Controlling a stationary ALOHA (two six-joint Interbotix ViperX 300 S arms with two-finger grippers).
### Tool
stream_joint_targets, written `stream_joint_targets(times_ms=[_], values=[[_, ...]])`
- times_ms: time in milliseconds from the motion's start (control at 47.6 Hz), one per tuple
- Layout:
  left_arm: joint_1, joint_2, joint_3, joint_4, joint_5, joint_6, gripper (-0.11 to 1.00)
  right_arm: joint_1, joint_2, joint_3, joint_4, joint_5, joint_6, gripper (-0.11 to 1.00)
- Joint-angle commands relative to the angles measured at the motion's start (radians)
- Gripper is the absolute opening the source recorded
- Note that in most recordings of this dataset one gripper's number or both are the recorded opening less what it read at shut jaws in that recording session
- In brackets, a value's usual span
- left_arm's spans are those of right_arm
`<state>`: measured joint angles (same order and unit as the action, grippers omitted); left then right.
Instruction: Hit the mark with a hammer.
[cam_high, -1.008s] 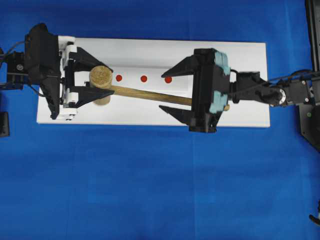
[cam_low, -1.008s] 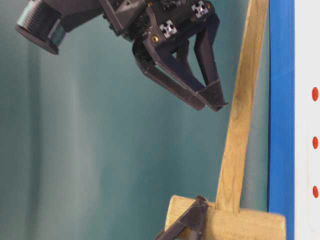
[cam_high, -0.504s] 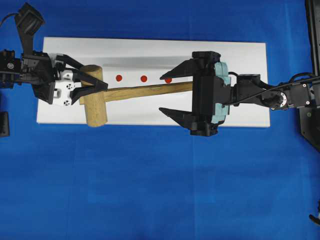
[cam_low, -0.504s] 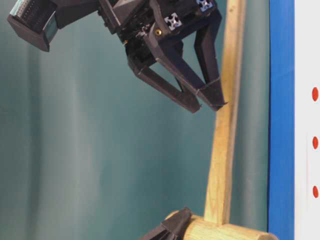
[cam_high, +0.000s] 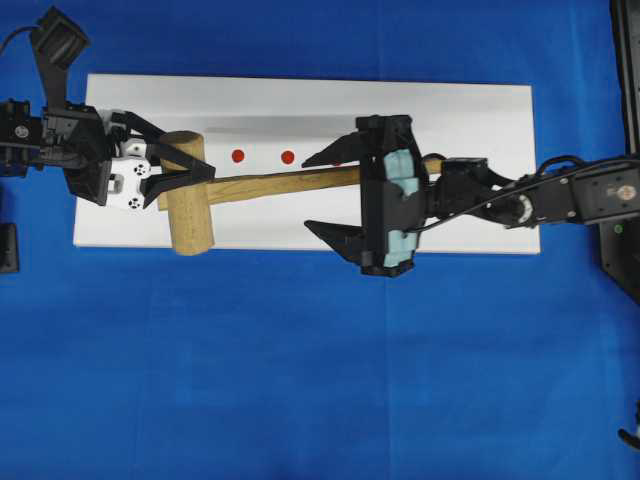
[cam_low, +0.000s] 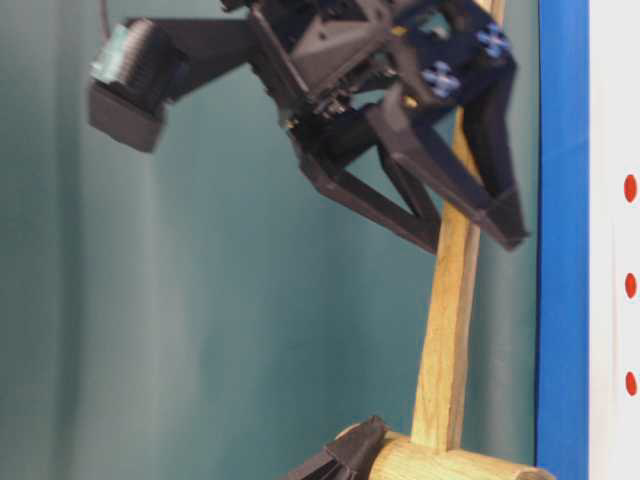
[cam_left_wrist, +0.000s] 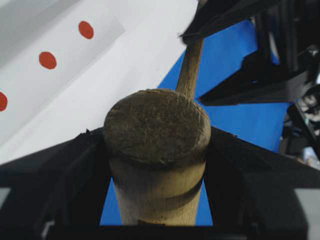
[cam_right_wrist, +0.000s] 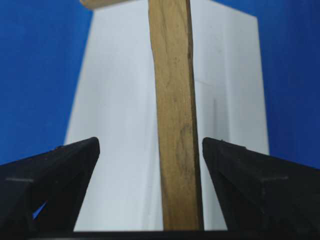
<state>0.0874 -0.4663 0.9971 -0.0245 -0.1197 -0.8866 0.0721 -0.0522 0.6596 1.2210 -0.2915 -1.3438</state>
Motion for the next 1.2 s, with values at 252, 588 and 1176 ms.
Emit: stream_joint_targets(times_ms=[252,588,1176], values=[[-0.014,-0.018,-0.028,0.0,-0.012,-0.006,0.47,-0.014,0.005,-0.031,-0.003,-0.04,-0.012,0.17],[-0.014,-0.015,-0.032,0.002,-0.009,0.003,0.47,-0.014,0.002,-0.032,-0.003,-0.021,-0.012,0.09],[-0.026,-0.018,-0.038,0.002,-0.012,0.008,0.47,-0.014,-0.014,-0.017,-0.002,-0.014,-0.006,0.09]])
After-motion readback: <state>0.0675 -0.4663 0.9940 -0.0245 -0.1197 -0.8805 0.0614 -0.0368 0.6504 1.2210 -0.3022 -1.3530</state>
